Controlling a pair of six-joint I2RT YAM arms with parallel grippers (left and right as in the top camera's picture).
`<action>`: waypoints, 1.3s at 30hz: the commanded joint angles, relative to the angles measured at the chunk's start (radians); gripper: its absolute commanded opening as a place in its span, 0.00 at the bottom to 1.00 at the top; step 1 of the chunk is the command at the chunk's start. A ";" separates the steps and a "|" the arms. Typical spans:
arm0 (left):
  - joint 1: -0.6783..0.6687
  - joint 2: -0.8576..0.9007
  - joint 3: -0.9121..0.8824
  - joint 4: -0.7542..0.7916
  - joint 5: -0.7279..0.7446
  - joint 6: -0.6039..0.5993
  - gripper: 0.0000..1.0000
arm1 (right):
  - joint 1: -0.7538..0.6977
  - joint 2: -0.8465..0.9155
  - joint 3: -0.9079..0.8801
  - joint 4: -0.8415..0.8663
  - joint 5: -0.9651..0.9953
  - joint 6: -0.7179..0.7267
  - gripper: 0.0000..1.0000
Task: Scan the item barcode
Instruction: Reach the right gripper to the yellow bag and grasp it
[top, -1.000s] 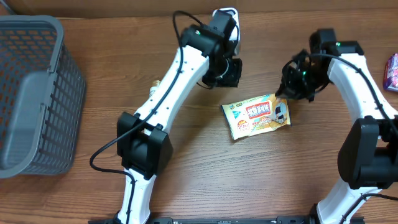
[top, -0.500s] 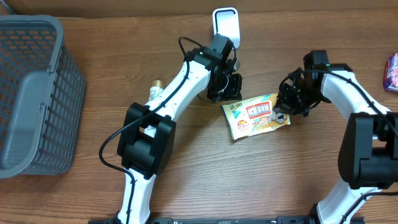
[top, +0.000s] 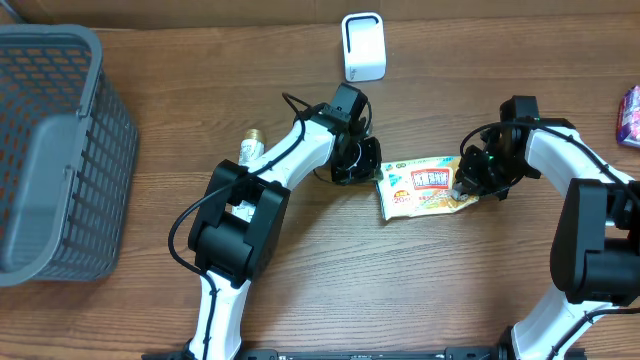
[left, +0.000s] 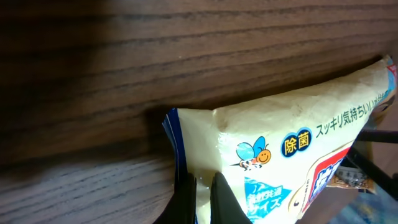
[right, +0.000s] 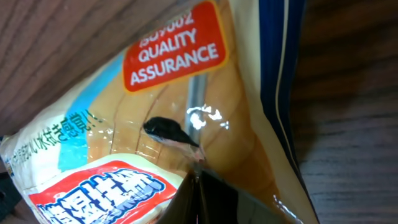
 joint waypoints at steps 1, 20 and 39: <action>0.053 0.008 -0.011 -0.016 -0.025 -0.045 0.04 | -0.008 -0.001 -0.015 -0.015 0.093 0.007 0.04; 0.067 0.000 0.314 -0.261 0.165 0.187 0.04 | 0.073 -0.001 0.155 -0.145 -0.074 -0.049 0.04; -0.145 0.151 0.314 -0.225 0.050 0.104 0.04 | -0.047 -0.001 0.132 -0.156 -0.003 -0.058 0.04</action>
